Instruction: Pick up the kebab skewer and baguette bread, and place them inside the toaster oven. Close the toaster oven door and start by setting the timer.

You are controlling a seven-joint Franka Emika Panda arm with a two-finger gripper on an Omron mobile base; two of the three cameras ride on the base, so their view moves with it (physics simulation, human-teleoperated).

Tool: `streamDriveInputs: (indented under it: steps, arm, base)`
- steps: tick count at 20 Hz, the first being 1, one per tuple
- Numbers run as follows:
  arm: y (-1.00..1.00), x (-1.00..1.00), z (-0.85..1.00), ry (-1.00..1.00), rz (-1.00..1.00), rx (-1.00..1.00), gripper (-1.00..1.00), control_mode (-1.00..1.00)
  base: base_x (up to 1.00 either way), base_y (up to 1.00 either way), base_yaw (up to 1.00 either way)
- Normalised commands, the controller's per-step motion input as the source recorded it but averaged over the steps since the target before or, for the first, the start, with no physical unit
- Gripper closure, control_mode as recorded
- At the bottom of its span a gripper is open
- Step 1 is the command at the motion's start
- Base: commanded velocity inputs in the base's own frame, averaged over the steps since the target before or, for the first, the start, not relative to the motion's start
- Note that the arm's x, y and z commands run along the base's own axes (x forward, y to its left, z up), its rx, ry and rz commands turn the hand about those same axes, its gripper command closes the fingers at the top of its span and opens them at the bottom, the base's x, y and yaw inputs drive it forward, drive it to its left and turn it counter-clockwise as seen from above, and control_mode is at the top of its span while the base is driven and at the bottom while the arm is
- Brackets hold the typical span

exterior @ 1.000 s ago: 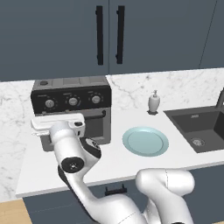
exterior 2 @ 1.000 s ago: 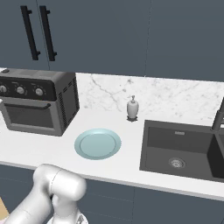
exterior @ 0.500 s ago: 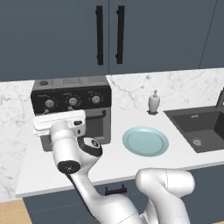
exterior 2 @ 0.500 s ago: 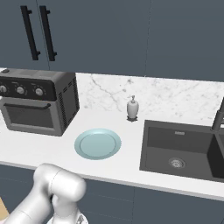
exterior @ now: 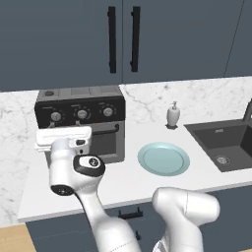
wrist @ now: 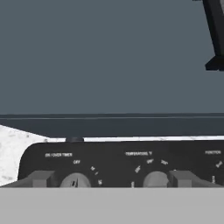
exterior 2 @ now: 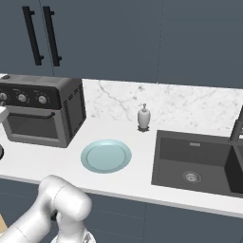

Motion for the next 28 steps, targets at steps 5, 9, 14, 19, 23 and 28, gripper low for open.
streamDriveInputs:
  steps: [5,9,14,19,23,28]
  arm:
    - [0.11,0.27,0.0,0.0,-0.08,0.02,-1.0,-1.0]
    - [0.2,0.16,-0.04,0.0,-0.04,0.02,-1.0,-1.0]
    - [0.21,0.22,-0.06,0.0,0.0,0.01,-1.0,-1.0]
    - [0.07,0.28,0.0,0.0,0.0,0.01,-1.0,-1.0]
    - [0.0,0.15,-0.03,0.0,0.0,0.01,-1.0,-1.0]
    - [0.0,0.12,-0.07,0.0,0.0,0.01,-1.0,-1.0]
  base:
    - [0.0,0.0,0.0]
    - [0.0,0.0,0.0]
    - [0.0,0.0,0.0]
    - [0.0,0.0,0.0]
    - [0.0,0.0,0.0]
    - [0.0,0.0,0.0]
